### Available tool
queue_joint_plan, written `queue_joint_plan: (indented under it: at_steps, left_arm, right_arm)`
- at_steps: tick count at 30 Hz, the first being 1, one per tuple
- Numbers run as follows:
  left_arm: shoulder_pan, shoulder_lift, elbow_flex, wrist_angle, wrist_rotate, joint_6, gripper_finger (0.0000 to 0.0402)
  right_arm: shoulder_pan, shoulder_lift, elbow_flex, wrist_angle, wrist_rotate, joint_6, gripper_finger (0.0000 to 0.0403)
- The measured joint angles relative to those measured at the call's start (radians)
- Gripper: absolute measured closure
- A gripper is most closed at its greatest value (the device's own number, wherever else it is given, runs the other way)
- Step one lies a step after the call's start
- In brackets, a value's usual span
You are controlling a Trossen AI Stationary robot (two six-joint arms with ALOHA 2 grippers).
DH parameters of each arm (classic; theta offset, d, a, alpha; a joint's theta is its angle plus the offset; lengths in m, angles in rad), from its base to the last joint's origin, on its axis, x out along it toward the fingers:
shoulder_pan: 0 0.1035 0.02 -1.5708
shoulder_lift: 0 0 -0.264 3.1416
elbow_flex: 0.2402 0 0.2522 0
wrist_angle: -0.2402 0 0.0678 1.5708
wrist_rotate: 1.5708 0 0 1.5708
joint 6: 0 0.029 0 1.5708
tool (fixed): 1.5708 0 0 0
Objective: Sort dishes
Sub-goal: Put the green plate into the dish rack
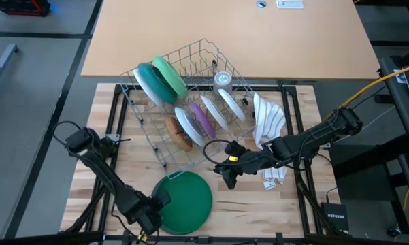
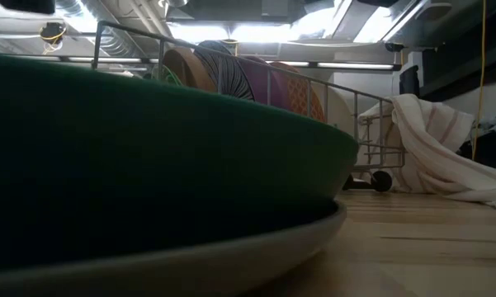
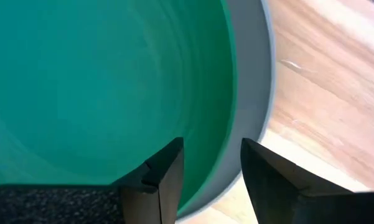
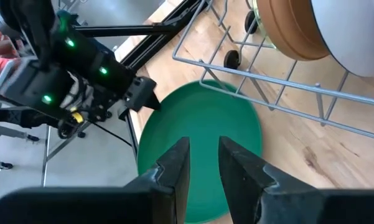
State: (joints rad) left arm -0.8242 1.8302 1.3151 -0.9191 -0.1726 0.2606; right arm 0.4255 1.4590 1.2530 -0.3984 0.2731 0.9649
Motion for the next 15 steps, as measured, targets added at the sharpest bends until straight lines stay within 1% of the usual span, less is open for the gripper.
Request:
queue_joint_plan:
  at_steps: [8,15]
  left_arm:
    - [0.0,0.07,0.0,0.085,-0.002,0.041,0.0254]
    - [0.0,0.119,0.0,0.105,-0.014,0.014,0.0254]
  right_arm:
    - [0.0,0.0,0.0,0.006,0.021,0.0,0.0316]
    - [0.0,0.0,0.0,0.008,0.034,0.011,0.0316]
